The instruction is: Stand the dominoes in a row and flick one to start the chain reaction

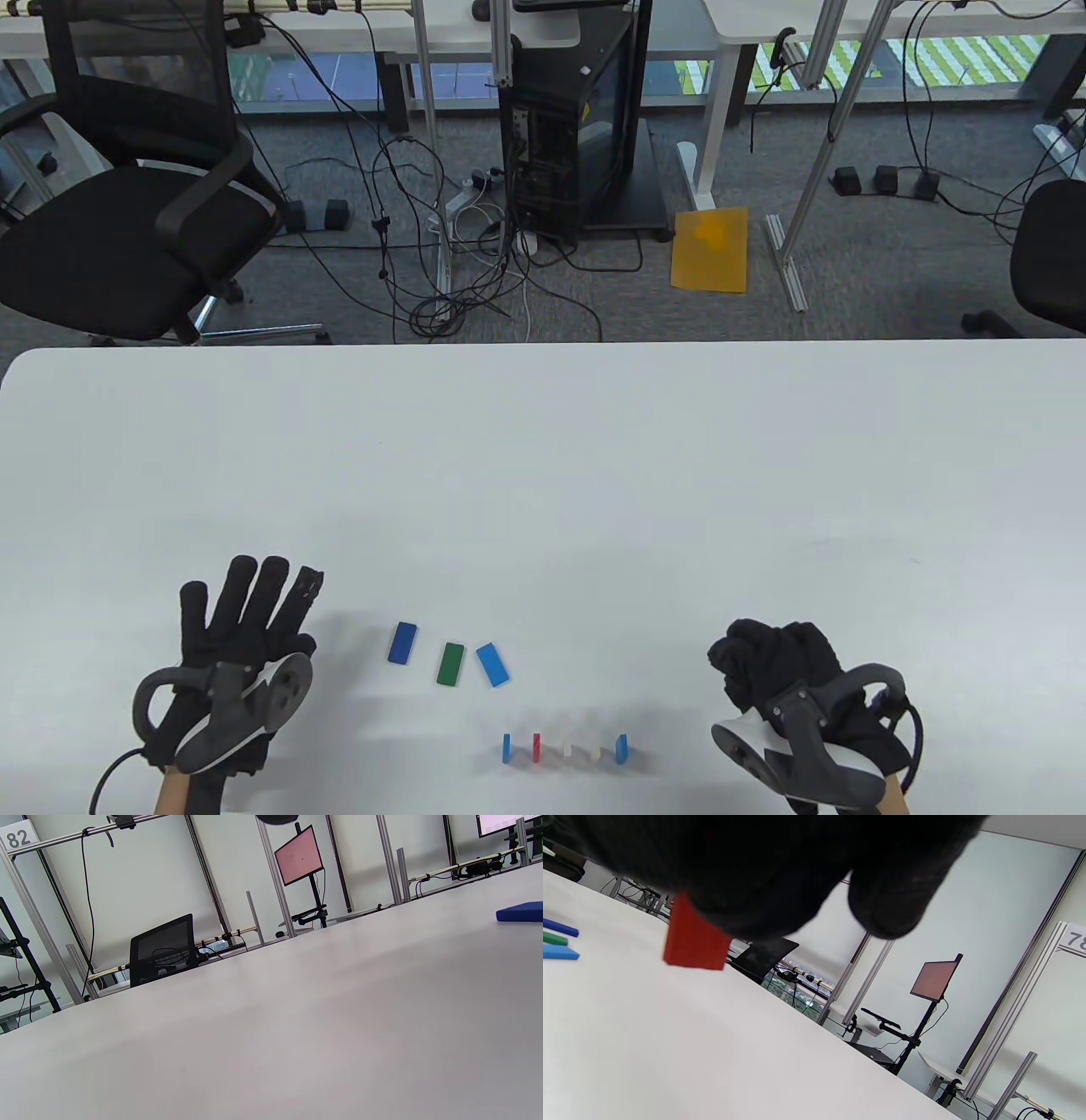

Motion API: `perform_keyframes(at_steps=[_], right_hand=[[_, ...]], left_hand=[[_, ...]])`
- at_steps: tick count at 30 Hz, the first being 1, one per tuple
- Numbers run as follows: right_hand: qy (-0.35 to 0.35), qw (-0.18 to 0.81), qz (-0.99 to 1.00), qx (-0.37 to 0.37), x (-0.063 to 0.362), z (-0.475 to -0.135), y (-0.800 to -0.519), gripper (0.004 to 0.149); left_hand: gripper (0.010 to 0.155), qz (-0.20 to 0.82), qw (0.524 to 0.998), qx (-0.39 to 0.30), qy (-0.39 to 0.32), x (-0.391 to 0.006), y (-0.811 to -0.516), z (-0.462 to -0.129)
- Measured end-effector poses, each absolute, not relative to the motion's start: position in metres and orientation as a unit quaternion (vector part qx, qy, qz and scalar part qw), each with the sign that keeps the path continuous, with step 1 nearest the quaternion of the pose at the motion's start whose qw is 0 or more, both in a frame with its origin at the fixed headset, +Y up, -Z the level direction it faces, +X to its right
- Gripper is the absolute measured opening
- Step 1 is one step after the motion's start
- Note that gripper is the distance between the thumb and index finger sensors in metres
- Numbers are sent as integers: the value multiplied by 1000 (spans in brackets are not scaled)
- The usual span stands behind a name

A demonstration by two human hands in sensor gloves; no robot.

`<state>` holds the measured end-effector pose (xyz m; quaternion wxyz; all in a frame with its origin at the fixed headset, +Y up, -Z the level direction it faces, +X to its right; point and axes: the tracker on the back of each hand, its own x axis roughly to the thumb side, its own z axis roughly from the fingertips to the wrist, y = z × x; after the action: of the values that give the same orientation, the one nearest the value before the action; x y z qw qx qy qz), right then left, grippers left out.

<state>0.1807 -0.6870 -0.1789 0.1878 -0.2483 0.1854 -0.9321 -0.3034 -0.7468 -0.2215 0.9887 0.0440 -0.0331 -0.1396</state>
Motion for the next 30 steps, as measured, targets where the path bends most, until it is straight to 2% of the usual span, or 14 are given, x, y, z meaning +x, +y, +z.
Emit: perform_keyframes(at_steps=[5,9,13,18,24,30], right_hand=[[165,159,-937,-262,174,-171,-718,54],[134,189,-932,-279,167,-170,-736,72],[141,222,-922,-284,162,-167,-742,77],[138,206,-923,-294,160,-163,-742,76],[146,187,-925,-295,159,-161,-743,83],[153,173,-924,-304,156,-158,-745,84]], left_hand=[[73,-149,988,37,-28,-304,-749,-222],[72,-127,991,27,-34,-306,-751,-224],[72,-141,989,25,-23,-307,-753,-225],[72,-175,985,11,-11,-307,-758,-227],[71,-179,984,13,-7,-308,-758,-228],[71,-179,984,23,-6,-307,-756,-227]])
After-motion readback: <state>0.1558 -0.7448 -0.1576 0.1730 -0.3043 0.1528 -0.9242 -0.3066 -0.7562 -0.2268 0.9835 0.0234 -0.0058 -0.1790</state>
